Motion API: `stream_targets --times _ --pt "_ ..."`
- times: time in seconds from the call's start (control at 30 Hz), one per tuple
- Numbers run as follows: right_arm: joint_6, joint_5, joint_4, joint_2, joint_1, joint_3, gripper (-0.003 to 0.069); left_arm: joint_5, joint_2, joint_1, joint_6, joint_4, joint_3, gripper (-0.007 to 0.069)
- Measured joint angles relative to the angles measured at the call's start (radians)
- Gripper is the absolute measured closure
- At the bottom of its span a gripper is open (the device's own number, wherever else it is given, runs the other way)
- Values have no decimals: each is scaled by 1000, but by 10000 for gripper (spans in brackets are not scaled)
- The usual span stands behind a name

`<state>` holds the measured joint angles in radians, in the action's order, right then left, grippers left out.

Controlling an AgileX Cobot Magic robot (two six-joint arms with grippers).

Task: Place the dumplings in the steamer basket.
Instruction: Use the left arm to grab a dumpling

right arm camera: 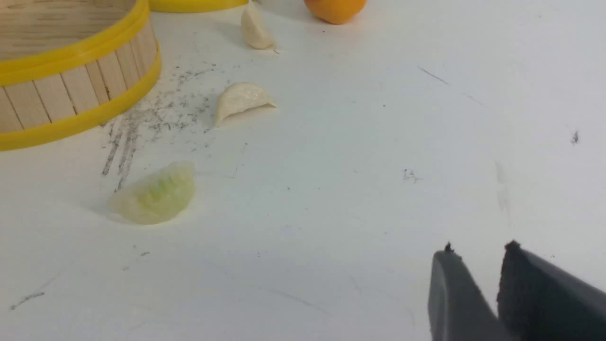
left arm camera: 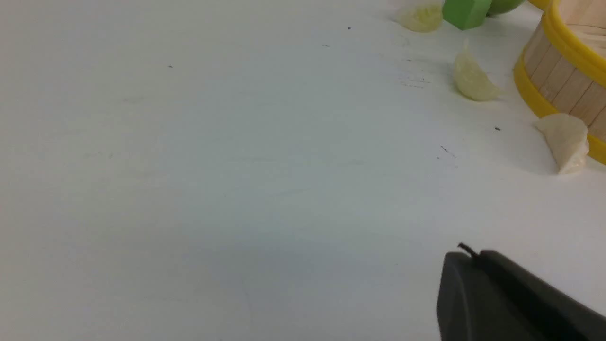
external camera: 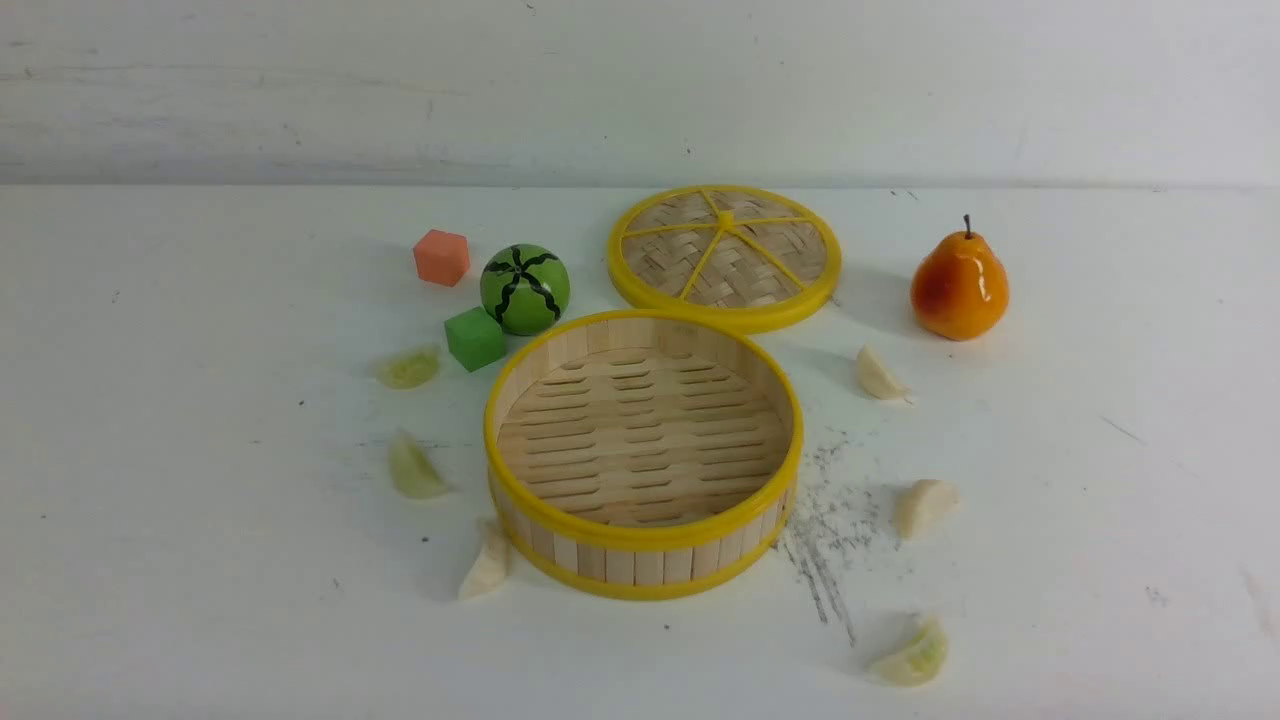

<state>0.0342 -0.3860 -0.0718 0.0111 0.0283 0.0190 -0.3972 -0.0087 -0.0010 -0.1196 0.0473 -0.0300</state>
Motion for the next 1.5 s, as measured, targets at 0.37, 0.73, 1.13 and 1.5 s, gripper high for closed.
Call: stream_targets --times 0.37,0.73,1.13,1.5 --pt "0 0 0 0 0 0 482 0 0 0 0 0 0 626" --pt "0 0 0 0 0 0 466 0 0 0 0 0 0 624" --pt "0 0 0 0 0 0 449 0 0 0 0 -47 0 610" --pt "0 0 0 0 0 0 440 0 0 -11 0 -47 0 606"
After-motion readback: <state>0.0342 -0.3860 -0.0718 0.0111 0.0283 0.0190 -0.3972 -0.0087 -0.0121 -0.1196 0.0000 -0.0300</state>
